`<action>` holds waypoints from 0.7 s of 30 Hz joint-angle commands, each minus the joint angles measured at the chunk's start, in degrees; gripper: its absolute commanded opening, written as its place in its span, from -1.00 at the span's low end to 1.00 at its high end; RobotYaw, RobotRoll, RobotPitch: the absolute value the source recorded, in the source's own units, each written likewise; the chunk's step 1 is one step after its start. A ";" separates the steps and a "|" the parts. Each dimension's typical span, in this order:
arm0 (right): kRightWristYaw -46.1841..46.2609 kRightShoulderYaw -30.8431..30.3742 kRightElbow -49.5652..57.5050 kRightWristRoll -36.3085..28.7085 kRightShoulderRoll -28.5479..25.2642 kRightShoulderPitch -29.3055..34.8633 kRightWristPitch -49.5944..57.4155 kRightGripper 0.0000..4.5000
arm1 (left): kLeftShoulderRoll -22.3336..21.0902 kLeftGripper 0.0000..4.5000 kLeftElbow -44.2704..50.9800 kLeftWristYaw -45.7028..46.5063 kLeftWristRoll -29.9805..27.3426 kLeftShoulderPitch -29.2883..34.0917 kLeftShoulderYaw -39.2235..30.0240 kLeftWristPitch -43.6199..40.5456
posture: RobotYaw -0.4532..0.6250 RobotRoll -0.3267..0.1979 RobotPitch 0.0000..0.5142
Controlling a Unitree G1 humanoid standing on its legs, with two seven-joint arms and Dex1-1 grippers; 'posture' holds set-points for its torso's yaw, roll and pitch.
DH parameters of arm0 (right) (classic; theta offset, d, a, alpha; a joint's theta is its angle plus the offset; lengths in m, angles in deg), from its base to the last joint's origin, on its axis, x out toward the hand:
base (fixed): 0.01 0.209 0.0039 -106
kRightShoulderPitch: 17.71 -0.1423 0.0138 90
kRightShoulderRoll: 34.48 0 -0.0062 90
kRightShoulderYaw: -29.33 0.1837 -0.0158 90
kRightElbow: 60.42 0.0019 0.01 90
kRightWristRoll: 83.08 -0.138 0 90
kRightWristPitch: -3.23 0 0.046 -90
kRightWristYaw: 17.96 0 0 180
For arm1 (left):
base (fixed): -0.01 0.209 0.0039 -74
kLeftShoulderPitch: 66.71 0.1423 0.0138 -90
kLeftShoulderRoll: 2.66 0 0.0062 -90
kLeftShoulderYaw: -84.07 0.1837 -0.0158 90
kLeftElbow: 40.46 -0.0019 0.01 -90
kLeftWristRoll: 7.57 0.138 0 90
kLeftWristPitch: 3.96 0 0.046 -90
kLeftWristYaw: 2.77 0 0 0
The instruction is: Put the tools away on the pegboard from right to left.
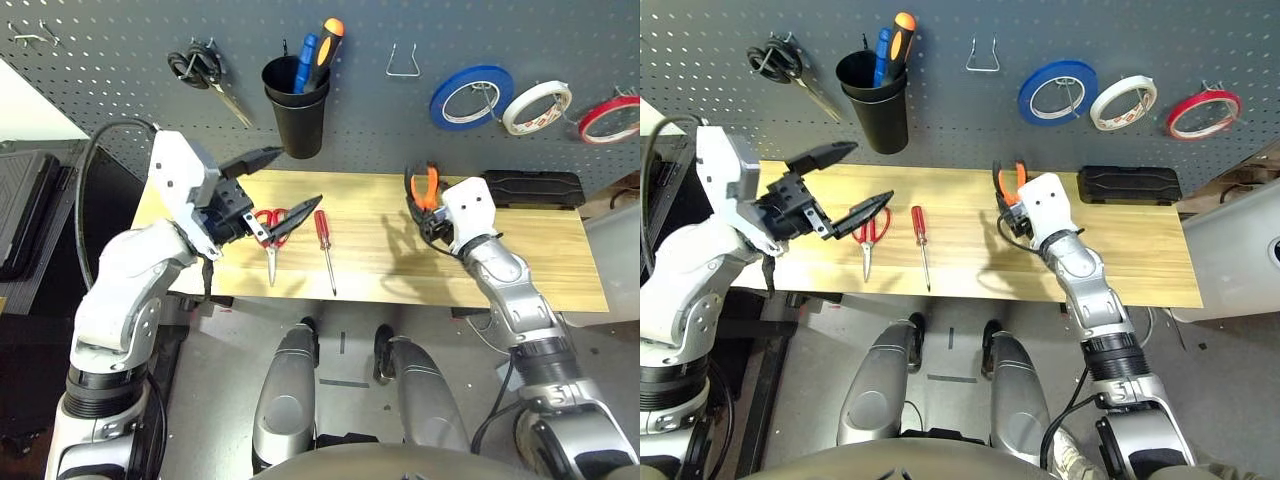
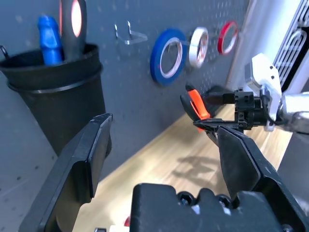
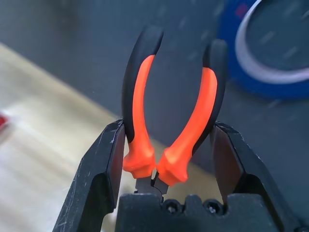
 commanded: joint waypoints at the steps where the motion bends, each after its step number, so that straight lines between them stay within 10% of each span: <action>1: 1.08 0.78 1.79 1.56 -0.57 0.46 -5.69 0.30 | -0.01 1.00 0.85 0.21 -0.99 -0.21 0.17 0.46 | 0.47 0.25 0.11; 21: 4.64 -0.53 9.90 1.88 7.04 -13.61 -8.91 0.30 | 0.02 1.00 -0.71 -0.21 -0.99 -1.18 1.71 1.44 | 0.44 0.25 0.10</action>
